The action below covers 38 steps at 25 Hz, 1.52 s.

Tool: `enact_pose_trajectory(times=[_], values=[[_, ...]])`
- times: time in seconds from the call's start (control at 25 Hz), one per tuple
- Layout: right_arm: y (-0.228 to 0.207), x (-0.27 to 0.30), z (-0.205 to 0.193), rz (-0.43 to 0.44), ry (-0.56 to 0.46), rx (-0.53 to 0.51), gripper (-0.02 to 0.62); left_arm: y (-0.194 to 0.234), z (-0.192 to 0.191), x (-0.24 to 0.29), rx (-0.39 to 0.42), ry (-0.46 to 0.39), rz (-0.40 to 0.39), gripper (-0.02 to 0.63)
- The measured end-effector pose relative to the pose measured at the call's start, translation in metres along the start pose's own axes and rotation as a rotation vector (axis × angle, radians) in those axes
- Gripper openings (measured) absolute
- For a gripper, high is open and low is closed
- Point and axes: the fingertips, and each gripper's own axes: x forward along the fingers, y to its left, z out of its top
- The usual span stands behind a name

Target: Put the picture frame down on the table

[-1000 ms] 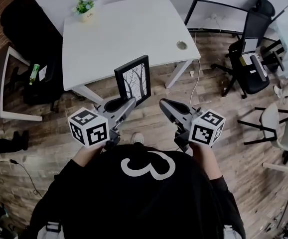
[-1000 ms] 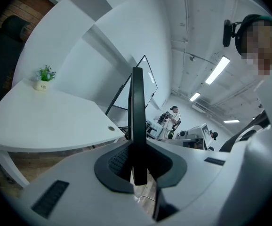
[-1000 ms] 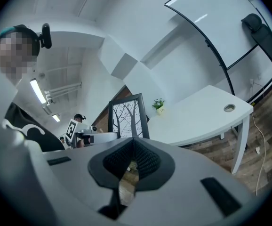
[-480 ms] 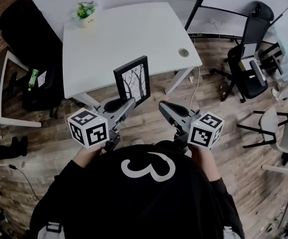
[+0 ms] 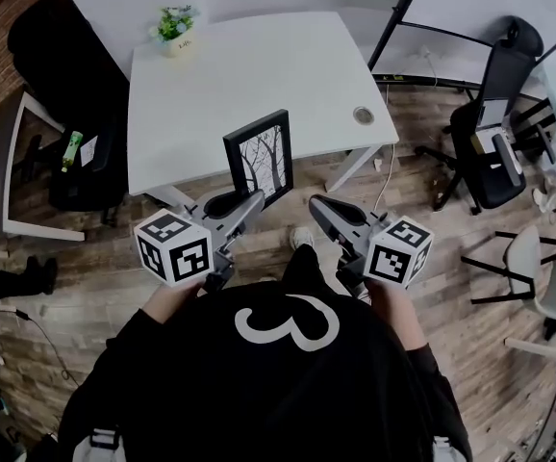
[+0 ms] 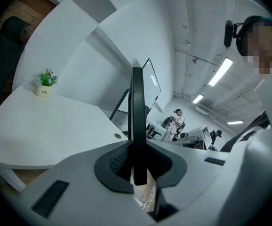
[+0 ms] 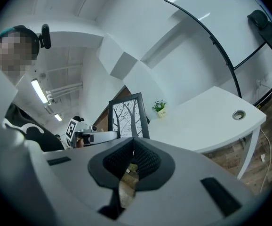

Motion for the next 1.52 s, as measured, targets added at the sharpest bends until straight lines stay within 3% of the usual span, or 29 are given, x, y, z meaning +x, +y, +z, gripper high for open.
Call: enact_pose_trajectory(times=[0.68,1.52], values=[[-0.081,0.058,0.063,0.114,0.114,-0.003,0.023,0.061,0.043,0.064,-0.084,-0.036,0.126,0.058],[-0.188,0.088,0.108,0.14,0.144,0.045,0.023,0.128,0.067,0.153,-0.17,0.002,0.187,0.058]])
